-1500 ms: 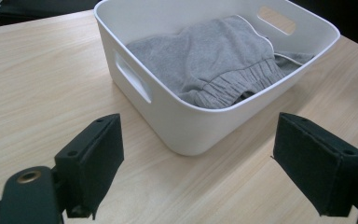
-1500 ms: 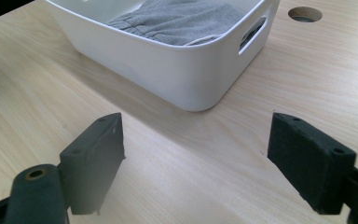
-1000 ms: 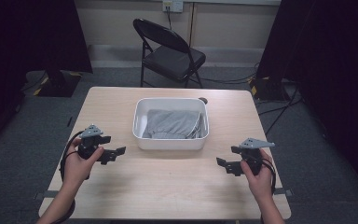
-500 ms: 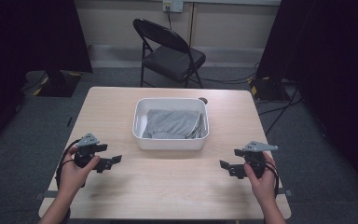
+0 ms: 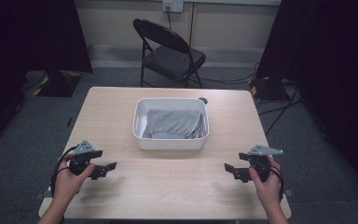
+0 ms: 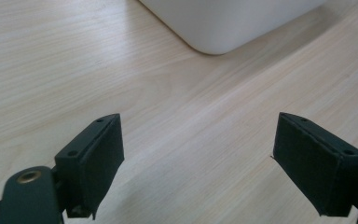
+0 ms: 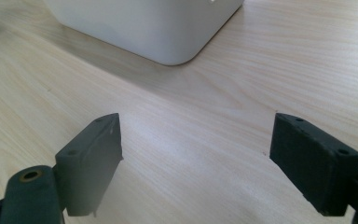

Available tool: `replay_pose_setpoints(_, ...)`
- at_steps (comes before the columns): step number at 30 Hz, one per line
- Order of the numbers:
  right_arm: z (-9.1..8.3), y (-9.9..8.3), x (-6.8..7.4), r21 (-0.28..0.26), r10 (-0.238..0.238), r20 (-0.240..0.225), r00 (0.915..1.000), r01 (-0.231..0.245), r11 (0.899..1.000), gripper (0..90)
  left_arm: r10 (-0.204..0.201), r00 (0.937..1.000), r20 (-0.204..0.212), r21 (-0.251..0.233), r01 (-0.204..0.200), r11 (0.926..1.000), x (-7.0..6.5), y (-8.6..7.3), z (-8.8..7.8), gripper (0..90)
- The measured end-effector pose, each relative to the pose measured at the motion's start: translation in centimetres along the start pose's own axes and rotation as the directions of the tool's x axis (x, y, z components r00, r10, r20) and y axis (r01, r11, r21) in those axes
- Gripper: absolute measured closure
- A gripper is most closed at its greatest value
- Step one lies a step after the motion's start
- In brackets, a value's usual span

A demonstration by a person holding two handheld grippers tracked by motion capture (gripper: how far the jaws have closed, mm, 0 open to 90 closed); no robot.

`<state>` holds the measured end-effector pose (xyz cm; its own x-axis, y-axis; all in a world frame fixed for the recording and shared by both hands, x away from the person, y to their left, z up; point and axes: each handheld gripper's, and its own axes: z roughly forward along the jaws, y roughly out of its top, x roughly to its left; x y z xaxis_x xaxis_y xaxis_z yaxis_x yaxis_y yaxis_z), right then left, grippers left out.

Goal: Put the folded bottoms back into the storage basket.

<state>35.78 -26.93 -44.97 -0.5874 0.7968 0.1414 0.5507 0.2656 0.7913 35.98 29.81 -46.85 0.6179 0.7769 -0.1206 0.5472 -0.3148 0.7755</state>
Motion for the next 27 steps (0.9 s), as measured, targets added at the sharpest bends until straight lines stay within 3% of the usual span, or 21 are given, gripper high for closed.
replay_pose_setpoints(15, 0.3, -2.3, -0.5, 0.034, 0.017, 0.007, 0.9998, -0.018, 0.999, 16.2, 0.056, 0.9984, 0.008, 0.036, -0.056, 0.9978, 0.1, -2.0, -0.5, 15.9)
replay_pose_setpoints(27, 0.2, -3.5, -0.9, 0.048, 0.031, 0.016, 0.9994, -0.032, 0.998, 16.2, 0.062, 0.9980, 0.007, 0.057, -0.062, 0.9964, 0.2, -2.9, -0.8, 15.9)
